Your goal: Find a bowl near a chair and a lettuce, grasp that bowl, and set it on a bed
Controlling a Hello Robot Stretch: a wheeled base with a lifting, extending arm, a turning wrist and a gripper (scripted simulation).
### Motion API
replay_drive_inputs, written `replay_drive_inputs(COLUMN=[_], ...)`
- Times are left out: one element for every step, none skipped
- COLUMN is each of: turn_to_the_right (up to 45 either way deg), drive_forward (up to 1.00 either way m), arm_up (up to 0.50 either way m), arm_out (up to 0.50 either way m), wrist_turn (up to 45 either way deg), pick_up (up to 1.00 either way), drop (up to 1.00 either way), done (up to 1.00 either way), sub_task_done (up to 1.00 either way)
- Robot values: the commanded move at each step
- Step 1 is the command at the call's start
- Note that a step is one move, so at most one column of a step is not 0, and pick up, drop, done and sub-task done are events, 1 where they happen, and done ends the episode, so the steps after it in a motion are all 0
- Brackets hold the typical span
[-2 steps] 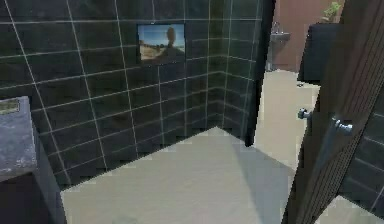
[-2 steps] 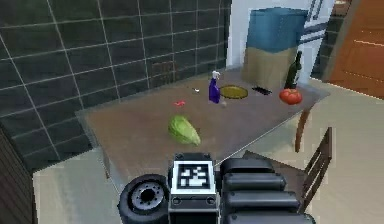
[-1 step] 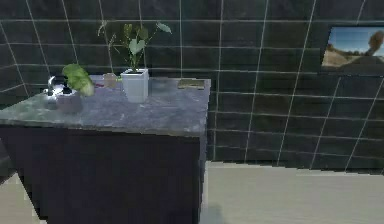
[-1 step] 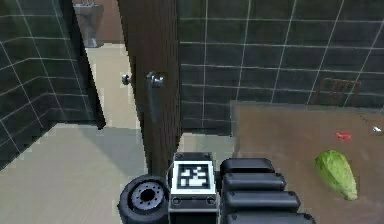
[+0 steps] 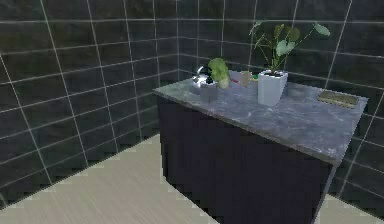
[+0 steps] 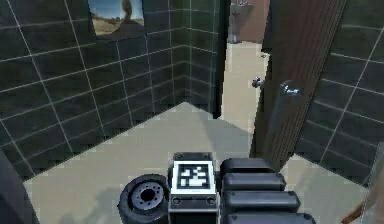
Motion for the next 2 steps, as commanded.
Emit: replay_drive_inputs(turn_to_the_right=[0.0, 45.0], drive_forward=[0.2, 0.0], arm_up=[0.0, 0.0], arm_out=[0.0, 0.0], wrist_turn=[0.0, 0.0], pick_up=[0.0, 0.0], drop=[0.0, 0.0], done=[0.0, 0.0], sub_task_done=[0.0, 0.0])
